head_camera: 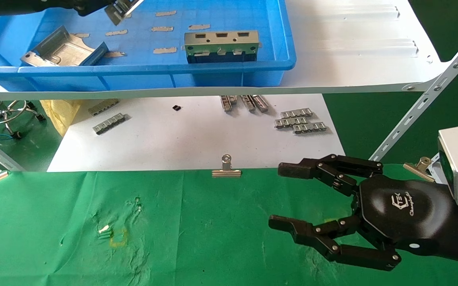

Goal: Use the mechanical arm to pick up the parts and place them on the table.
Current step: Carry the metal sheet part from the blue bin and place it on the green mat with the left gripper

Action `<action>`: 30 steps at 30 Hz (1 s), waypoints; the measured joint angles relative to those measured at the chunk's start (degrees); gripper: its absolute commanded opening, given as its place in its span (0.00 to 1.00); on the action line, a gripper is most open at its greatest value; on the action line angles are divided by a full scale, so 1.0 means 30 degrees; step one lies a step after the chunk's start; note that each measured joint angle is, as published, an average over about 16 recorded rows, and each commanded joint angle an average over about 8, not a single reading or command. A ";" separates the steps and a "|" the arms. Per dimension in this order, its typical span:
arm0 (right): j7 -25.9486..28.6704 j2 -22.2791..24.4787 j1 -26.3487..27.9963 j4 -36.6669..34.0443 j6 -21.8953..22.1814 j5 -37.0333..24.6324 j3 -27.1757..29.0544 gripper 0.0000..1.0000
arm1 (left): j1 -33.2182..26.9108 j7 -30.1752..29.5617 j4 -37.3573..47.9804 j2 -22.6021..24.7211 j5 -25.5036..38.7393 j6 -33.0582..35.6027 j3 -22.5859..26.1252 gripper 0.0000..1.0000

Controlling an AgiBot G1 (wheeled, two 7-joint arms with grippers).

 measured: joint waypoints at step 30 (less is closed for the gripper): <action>0.0000 0.0000 0.0000 0.0000 0.0000 0.0000 0.0000 1.00 | 0.5098 0.1877 -1.4581 -0.7772 -0.7597 0.1607 0.6649 0.00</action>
